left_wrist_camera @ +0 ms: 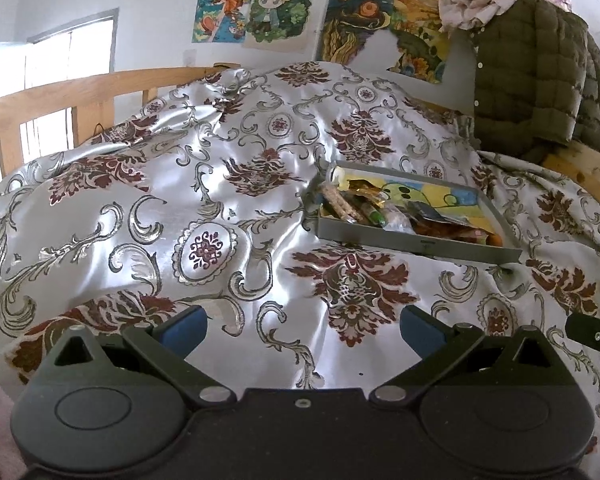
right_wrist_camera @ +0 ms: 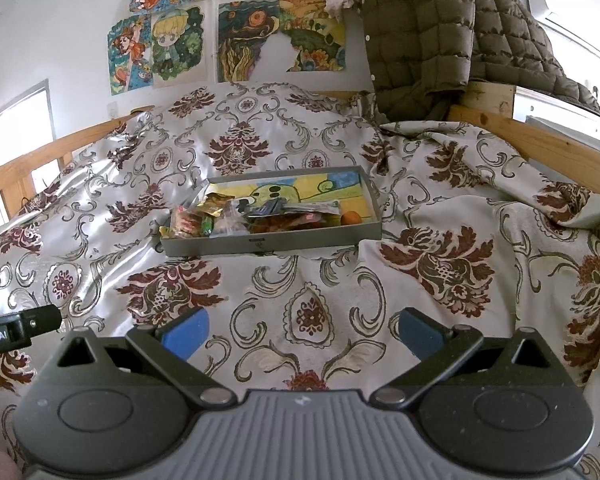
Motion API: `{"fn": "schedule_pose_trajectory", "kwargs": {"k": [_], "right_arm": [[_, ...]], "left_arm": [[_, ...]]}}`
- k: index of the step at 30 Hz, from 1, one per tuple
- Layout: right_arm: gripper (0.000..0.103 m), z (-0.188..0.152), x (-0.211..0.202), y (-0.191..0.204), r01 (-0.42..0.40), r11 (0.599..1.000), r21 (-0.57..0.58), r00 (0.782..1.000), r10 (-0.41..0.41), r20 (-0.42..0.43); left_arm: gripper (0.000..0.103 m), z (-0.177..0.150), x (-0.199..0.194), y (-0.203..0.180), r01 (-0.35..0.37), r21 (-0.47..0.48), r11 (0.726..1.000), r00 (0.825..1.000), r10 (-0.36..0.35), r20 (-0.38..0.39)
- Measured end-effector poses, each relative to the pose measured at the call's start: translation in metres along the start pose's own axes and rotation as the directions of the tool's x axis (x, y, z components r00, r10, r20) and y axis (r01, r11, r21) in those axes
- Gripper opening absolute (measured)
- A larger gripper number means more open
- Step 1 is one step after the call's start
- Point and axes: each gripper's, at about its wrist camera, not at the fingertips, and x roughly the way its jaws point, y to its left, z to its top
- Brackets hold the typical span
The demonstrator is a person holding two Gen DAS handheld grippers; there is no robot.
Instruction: Organize snacks
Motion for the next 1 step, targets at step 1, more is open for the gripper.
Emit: {"fn": "schedule_pose_trajectory", "kwargs": {"k": [1], "right_arm": [[0.103,0.0002,0.0000,0.0003,0.000,1.000,0.000,1.000,0.000,0.000]], "left_arm": [[0.102,0.0001,0.0004,0.0005,-0.003,0.001,1.000,1.000,0.003,-0.003]]}}
